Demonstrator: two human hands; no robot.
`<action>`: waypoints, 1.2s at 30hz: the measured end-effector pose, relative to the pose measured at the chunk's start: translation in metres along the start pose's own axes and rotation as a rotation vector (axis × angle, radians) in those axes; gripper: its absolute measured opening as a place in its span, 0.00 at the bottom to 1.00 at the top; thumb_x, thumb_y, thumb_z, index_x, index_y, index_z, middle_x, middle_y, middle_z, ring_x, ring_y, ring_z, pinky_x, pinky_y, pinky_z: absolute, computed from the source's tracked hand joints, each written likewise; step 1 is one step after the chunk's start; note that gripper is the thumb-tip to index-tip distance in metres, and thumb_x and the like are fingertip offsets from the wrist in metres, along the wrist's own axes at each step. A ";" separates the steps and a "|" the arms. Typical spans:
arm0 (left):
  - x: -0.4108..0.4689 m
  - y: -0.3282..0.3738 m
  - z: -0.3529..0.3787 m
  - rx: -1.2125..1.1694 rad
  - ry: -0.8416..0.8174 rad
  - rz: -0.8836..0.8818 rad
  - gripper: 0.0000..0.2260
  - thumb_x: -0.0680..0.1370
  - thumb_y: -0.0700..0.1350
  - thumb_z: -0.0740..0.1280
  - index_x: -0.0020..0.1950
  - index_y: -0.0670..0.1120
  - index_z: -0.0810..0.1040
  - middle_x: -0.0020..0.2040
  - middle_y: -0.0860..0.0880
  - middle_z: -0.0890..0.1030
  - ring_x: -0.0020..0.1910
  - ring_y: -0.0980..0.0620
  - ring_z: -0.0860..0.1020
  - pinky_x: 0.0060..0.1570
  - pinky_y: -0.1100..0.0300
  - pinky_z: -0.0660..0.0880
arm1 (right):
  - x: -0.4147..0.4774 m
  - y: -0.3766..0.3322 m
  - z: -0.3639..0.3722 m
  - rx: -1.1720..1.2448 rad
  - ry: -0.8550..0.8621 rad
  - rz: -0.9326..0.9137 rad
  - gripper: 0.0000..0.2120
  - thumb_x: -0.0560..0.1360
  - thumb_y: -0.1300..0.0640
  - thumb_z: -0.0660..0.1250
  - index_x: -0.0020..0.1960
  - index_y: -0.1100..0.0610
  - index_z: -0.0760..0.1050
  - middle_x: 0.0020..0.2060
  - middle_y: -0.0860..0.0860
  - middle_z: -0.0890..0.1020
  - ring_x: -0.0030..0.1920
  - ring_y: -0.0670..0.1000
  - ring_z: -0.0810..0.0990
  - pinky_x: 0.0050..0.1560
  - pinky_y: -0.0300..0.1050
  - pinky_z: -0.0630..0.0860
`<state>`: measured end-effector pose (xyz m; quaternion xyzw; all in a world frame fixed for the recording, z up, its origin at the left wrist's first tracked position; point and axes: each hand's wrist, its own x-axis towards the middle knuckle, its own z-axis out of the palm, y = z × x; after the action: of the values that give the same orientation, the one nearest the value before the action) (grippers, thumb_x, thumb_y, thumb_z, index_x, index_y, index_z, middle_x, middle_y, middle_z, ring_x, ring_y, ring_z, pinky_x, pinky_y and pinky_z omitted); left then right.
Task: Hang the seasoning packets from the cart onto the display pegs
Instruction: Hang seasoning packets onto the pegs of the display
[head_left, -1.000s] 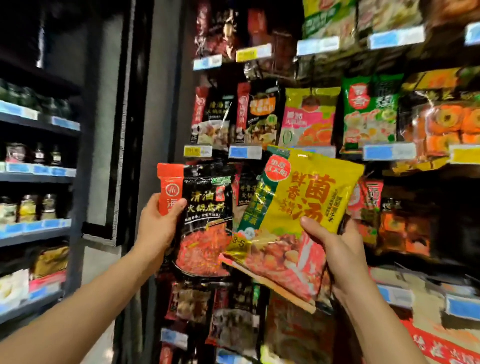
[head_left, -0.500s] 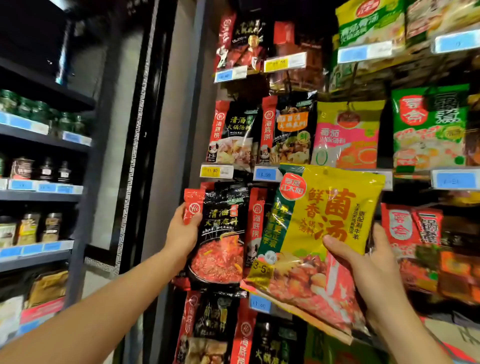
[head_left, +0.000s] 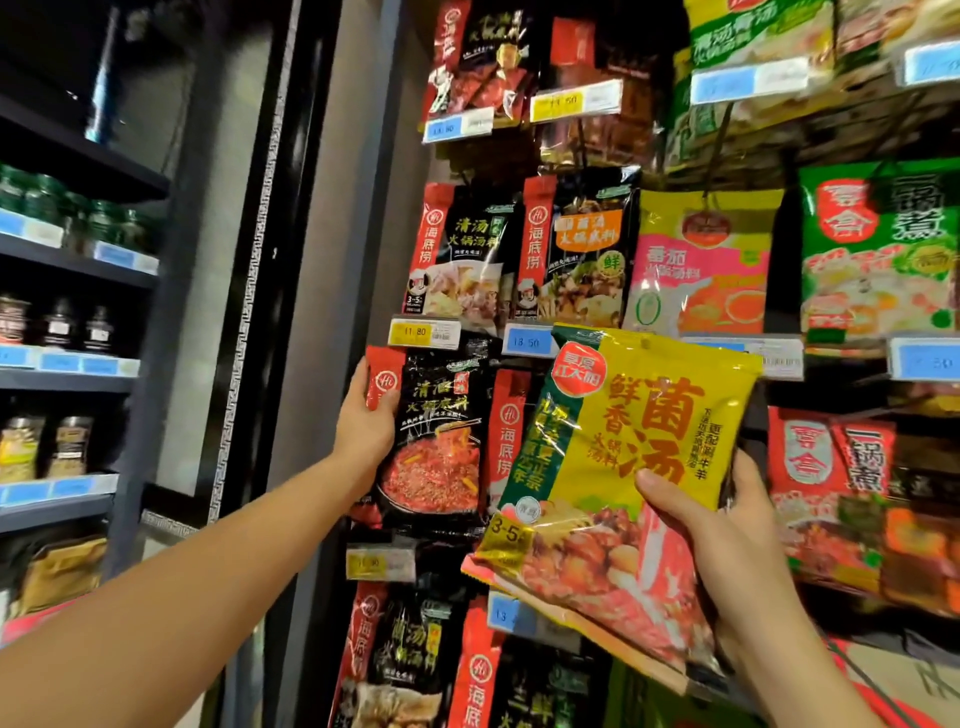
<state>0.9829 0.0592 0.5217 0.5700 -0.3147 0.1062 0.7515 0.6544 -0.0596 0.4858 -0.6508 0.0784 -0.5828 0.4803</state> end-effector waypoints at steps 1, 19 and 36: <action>0.003 0.000 0.001 -0.027 -0.004 -0.015 0.26 0.85 0.47 0.62 0.82 0.58 0.59 0.71 0.51 0.75 0.68 0.49 0.75 0.68 0.52 0.70 | 0.000 0.000 0.000 -0.004 0.000 -0.001 0.33 0.61 0.42 0.80 0.64 0.38 0.74 0.57 0.43 0.86 0.58 0.54 0.85 0.64 0.64 0.77; 0.016 -0.013 0.006 0.151 -0.002 -0.122 0.27 0.84 0.50 0.63 0.82 0.57 0.58 0.73 0.49 0.74 0.70 0.43 0.73 0.71 0.47 0.69 | -0.006 0.001 -0.001 0.034 -0.015 0.027 0.32 0.67 0.54 0.81 0.68 0.47 0.74 0.56 0.46 0.86 0.56 0.52 0.86 0.63 0.61 0.79; -0.184 0.077 0.061 0.072 -0.741 0.086 0.25 0.70 0.55 0.81 0.64 0.55 0.76 0.55 0.57 0.85 0.53 0.59 0.84 0.58 0.56 0.78 | -0.039 0.019 -0.020 0.058 0.085 0.121 0.60 0.51 0.30 0.84 0.77 0.41 0.63 0.71 0.47 0.76 0.70 0.57 0.76 0.69 0.66 0.73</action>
<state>0.7780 0.0644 0.4830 0.5820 -0.5849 -0.0649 0.5611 0.6339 -0.0545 0.4429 -0.6052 0.1209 -0.5820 0.5296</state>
